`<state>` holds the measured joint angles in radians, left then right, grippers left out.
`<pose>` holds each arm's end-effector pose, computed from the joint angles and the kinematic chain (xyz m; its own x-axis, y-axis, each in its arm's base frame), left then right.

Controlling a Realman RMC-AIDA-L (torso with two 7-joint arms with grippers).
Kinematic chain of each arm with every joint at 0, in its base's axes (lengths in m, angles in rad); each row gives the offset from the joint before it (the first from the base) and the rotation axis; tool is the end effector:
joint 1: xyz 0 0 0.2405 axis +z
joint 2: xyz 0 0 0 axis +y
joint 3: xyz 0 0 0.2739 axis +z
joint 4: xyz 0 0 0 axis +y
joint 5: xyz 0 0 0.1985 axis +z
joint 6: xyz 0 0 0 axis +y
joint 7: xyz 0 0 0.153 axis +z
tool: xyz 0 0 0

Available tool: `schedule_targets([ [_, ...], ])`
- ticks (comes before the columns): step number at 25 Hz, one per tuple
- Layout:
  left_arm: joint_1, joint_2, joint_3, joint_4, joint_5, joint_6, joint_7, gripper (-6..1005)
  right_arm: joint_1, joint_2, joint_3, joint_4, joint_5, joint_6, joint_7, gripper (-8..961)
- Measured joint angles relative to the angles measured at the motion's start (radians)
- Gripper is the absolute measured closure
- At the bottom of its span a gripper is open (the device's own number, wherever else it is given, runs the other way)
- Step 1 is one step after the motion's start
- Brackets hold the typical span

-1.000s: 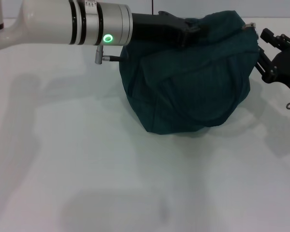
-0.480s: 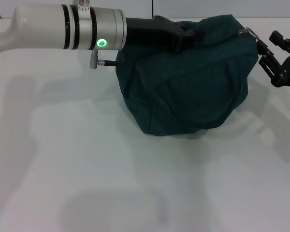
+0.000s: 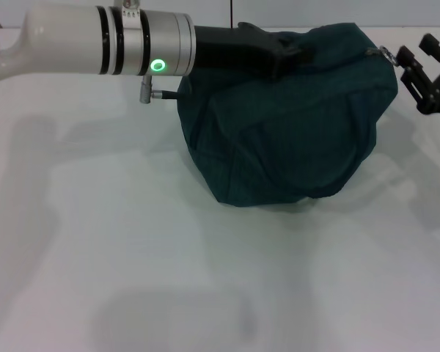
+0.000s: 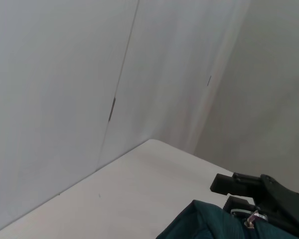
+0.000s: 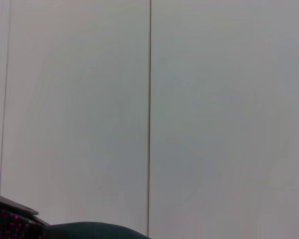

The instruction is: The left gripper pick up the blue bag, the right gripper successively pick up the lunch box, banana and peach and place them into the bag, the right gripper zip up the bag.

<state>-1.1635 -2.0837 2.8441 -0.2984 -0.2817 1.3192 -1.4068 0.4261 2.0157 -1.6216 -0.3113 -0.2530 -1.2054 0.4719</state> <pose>-0.1230 0.4336 -0.0703 0.7821 0.3697 0.5016 0.4641 -0.8827 -0.0730 0.2846 0.3567 -0.0047 0.6872 0.1308 -0.7146 -0.5668 -0.5189 -0.6399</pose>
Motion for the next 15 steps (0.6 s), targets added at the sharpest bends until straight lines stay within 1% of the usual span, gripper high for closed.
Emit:
schedule_targets([
  [5,-0.004,0.0,0.0,0.0,-0.009,0.0,0.0,926,0.019,-0.001,-0.024,0.007,-0.014,0.003,-0.005,563],
  [11,0.002,0.0,0.0,0.0,-0.012,0.0,0.0,920,0.002,0.001,-0.011,0.013,-0.012,0.048,-0.005,563],
  [15,0.005,0.001,0.0,0.002,-0.013,0.0,0.0,916,-0.012,0.003,0.013,0.013,-0.01,0.046,-0.005,563],
])
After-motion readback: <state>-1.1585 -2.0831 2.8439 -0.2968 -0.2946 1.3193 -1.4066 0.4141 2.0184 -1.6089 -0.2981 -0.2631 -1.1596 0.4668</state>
